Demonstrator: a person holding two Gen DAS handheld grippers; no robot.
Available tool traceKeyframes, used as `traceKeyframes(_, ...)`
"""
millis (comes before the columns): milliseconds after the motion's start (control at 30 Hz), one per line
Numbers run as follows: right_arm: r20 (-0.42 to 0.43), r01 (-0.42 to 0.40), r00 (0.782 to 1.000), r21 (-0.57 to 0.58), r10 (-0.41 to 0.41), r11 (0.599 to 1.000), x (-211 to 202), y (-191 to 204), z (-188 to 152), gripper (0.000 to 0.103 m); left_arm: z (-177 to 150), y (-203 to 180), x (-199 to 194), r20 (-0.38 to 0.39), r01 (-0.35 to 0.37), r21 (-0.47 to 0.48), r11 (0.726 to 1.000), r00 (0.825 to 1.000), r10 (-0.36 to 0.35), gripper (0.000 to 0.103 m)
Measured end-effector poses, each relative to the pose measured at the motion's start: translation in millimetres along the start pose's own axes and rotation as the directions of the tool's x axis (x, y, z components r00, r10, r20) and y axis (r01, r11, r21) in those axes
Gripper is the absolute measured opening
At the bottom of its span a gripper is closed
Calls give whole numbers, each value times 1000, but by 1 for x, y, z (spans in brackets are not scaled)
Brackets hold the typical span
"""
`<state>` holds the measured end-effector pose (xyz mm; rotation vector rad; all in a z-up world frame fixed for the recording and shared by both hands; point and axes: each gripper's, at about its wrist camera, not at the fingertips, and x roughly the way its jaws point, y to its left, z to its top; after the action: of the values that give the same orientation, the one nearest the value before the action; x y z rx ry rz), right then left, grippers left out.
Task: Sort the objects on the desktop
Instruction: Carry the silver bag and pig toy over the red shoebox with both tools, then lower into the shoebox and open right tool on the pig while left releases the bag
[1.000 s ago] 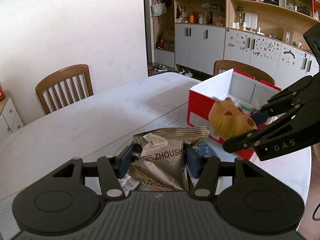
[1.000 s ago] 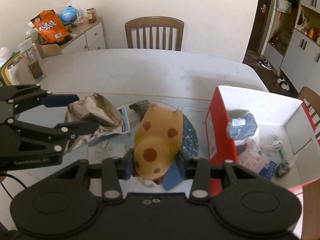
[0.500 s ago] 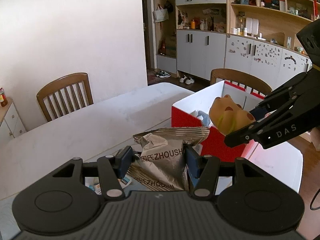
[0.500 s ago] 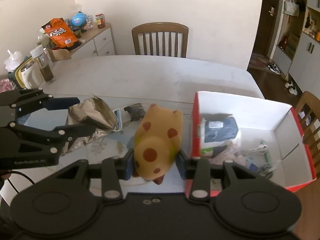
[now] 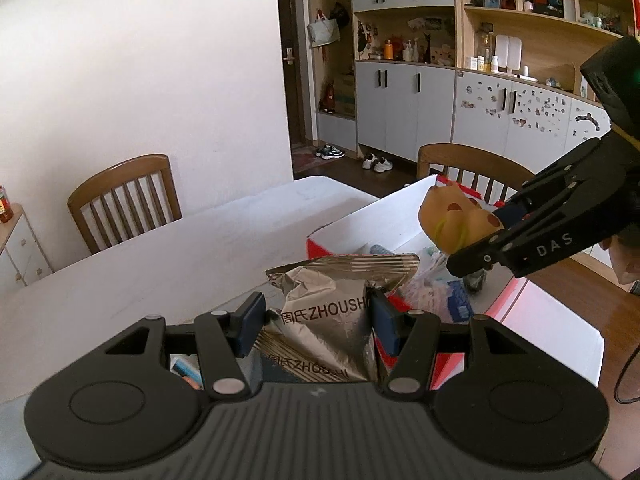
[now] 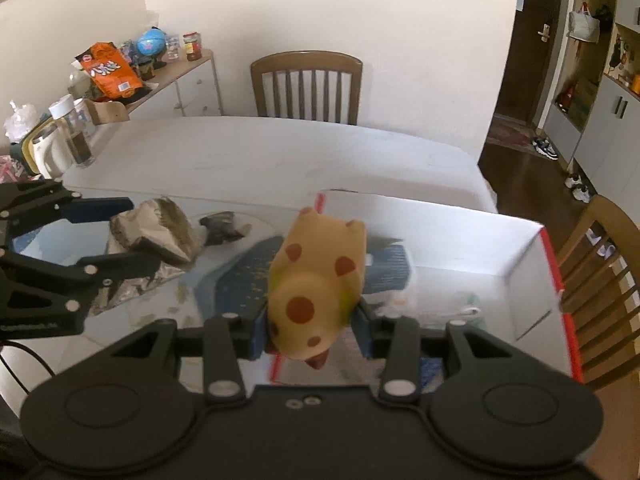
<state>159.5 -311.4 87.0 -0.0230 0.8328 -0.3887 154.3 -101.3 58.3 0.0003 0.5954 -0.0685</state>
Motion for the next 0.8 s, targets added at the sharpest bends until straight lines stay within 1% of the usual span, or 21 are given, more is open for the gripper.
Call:
traceKeyframes(433, -11, 71, 997, 20, -71, 997, 8, -65, -5, 42, 38, -44, 41, -10, 31, 80, 996, 999, -30, 56)
traceKeyframes(567, -20, 90, 996, 22, -90, 996, 11, -81, -6, 42, 46, -49, 55, -23, 52, 84, 995, 998, -50, 56)
traceKeyframes(700, -30, 111, 993, 27, -110, 994, 13, -96, -7, 42, 54, -59, 70, -38, 74, 115, 991, 997, -70, 56)
traceKeyframes(800, -45, 125, 991, 34, -123, 992, 18, -107, -8, 42, 60, -66, 87, -72, 109, 115, 987, 992, -101, 56)
